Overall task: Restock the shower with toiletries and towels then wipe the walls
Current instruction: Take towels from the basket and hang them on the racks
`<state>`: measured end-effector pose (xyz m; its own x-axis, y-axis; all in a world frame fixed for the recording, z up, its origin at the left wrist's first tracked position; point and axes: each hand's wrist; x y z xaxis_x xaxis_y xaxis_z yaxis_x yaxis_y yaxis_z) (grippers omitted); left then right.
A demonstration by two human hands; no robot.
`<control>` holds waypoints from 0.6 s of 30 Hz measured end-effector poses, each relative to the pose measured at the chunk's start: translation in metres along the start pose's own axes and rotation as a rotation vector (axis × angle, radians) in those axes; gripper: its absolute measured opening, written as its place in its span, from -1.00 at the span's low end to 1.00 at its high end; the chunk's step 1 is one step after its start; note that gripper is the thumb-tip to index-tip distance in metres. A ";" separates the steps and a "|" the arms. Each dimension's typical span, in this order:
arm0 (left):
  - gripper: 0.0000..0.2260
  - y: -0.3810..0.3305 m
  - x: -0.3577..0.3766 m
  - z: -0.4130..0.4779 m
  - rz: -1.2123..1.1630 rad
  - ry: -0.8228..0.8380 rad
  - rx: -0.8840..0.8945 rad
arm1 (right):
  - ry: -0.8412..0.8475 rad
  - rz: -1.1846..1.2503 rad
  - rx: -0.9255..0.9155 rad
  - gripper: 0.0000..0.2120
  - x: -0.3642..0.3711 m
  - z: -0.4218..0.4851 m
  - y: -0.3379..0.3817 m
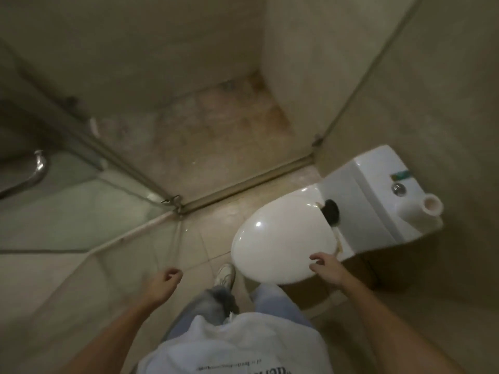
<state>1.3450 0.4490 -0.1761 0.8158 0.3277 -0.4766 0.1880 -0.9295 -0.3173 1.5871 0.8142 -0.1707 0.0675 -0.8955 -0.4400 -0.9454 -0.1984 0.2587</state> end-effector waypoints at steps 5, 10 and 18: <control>-0.75 0.071 0.060 -0.068 -0.438 0.017 -0.293 | 0.154 -0.208 -0.107 -0.61 -0.001 0.033 0.023; -0.65 0.128 0.119 -0.092 -0.823 -0.134 -0.464 | 0.193 -0.475 -0.227 -0.60 -0.013 0.056 0.083; -0.84 0.159 0.163 -0.122 -1.192 -0.361 -0.545 | 0.232 -0.828 -0.427 -0.63 0.041 0.064 0.220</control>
<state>1.5740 0.3339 -0.2043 -0.1651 0.9199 -0.3558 0.9316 0.0270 -0.3625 1.3617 0.7594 -0.1872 0.7666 -0.4540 -0.4541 -0.3771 -0.8907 0.2539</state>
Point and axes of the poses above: each hand's wrist, its own z-axis towards the middle knuckle, its own x-axis out of the palm, y = z × x, and after that the axes turned 4 degrees about z, right-handed
